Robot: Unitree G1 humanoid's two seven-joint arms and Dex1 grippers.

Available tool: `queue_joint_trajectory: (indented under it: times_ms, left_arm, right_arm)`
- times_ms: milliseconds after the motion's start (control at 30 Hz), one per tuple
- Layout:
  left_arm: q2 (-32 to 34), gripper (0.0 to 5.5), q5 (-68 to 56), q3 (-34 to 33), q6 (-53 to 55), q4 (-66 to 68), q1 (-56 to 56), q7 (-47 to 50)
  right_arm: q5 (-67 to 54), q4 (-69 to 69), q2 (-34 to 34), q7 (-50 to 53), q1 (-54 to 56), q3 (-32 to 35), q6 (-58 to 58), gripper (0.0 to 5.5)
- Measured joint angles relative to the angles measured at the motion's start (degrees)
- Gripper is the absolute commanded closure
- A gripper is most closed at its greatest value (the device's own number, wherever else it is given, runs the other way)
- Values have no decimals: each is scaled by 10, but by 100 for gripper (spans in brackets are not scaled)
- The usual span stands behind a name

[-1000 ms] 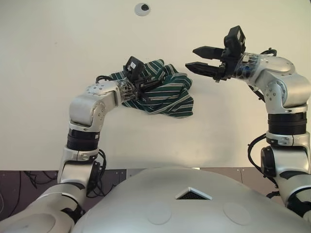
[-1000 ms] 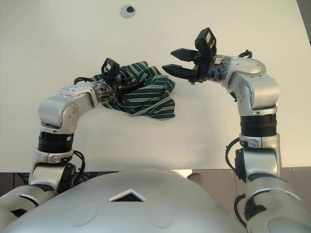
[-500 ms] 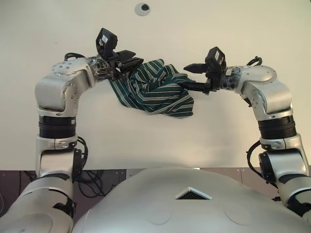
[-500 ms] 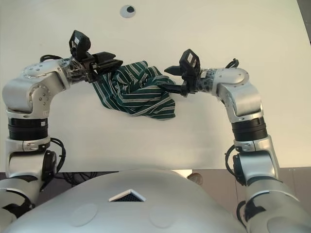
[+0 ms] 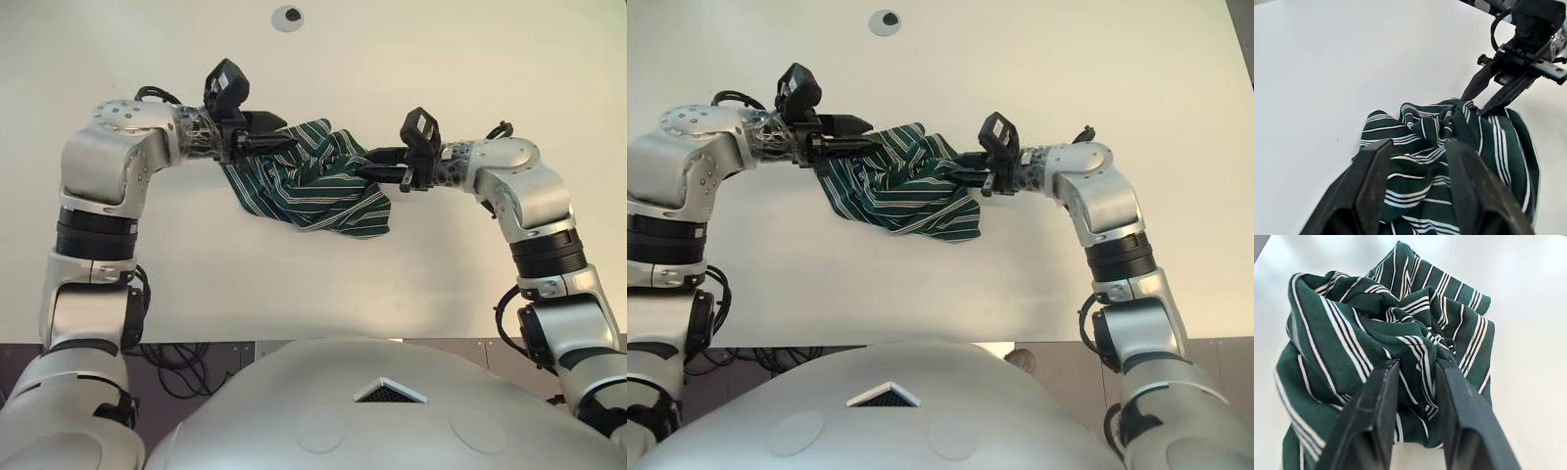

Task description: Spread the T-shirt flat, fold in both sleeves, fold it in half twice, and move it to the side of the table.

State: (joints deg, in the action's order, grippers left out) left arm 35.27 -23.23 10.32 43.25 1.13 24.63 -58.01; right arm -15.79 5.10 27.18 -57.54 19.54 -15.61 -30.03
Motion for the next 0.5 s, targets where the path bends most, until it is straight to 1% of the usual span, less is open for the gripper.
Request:
queue_joint_trajectory:
  times_ms: [133, 300, 400, 500]
  left_arm:
    - [0, 355, 7, 7, -12, 10, 2, -8]
    - [7, 355, 9, 2, -23, 26, 9, -16]
    - [9, 355, 10, -1, -29, 31, 17, -22]
    - [11, 355, 7, -5, -30, 20, 19, -24]
  right_arm:
    - [1, -12, 3, -2, 0, -2, 0, 543]
    - [-7, -41, 3, 1, -3, 4, -2, 547]
    - [-63, -114, 12, -8, -16, 48, -45, 547]
    - [-119, -206, 74, -28, -52, 84, -109, 547]
